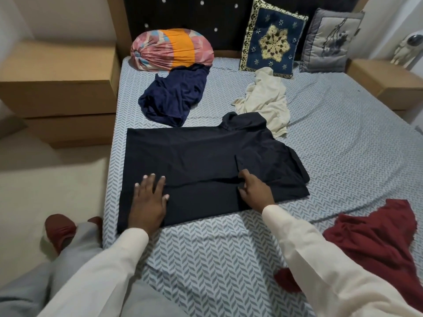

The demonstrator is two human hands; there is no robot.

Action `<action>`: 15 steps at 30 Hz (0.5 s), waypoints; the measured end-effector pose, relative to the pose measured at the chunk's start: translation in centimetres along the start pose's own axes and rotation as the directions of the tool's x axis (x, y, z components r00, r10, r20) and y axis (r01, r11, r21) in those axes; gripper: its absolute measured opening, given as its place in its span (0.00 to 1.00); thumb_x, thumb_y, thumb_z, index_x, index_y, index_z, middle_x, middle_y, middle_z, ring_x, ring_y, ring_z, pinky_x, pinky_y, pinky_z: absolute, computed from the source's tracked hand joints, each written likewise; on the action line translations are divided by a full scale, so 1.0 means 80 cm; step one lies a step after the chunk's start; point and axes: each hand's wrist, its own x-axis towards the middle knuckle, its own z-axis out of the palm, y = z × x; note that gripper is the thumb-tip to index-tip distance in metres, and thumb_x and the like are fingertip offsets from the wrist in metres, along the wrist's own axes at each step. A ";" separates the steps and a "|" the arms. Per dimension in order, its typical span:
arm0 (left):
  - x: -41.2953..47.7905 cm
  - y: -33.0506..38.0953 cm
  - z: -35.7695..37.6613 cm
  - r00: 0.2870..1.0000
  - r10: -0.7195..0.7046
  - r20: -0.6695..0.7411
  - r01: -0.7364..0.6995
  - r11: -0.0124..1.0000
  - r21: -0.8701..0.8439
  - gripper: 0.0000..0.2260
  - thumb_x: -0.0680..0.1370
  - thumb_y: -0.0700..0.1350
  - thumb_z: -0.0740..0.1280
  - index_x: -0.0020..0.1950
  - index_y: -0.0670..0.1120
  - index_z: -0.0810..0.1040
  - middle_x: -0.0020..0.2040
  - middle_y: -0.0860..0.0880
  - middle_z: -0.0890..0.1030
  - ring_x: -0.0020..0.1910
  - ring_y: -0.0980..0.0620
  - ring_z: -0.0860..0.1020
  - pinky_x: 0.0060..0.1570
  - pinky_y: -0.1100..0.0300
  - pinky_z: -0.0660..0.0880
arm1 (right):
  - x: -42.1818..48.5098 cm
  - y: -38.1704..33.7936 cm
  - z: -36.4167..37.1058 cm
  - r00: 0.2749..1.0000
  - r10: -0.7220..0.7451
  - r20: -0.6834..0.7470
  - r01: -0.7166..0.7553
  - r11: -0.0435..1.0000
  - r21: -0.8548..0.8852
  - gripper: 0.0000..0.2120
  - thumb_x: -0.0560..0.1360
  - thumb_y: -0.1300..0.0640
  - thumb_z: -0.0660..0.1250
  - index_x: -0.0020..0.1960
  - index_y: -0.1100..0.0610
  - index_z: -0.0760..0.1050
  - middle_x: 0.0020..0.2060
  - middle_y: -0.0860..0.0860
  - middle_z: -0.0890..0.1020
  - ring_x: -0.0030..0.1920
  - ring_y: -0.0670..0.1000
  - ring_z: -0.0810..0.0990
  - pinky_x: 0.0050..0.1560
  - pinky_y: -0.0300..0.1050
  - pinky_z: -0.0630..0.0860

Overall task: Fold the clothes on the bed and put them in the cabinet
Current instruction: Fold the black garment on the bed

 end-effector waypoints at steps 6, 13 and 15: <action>-0.038 0.013 0.036 0.982 -0.103 0.159 0.091 0.992 0.082 0.33 0.78 0.64 0.43 0.78 0.48 0.61 0.78 0.41 0.59 0.77 0.36 0.56 0.73 0.39 0.44 | -0.021 0.091 -0.005 0.949 0.302 -0.094 -0.286 0.946 0.151 0.13 0.75 0.57 0.66 0.59 0.56 0.73 0.53 0.63 0.77 0.54 0.65 0.76 0.54 0.54 0.73; -0.039 0.019 0.024 0.969 -0.228 0.093 0.223 0.972 0.069 0.35 0.78 0.66 0.44 0.79 0.46 0.59 0.77 0.38 0.59 0.76 0.35 0.55 0.74 0.38 0.45 | 0.004 0.146 -0.052 0.801 0.590 -0.105 -0.574 0.805 0.150 0.18 0.73 0.58 0.64 0.62 0.60 0.72 0.59 0.65 0.73 0.61 0.67 0.72 0.62 0.55 0.69; -0.020 0.019 0.023 0.979 -0.193 0.070 0.188 0.980 0.063 0.34 0.78 0.63 0.46 0.77 0.44 0.63 0.75 0.36 0.64 0.75 0.34 0.59 0.73 0.36 0.50 | 0.028 0.123 -0.050 0.828 0.534 -0.172 -0.504 0.842 0.190 0.15 0.73 0.58 0.65 0.59 0.60 0.73 0.56 0.65 0.75 0.59 0.67 0.74 0.60 0.55 0.70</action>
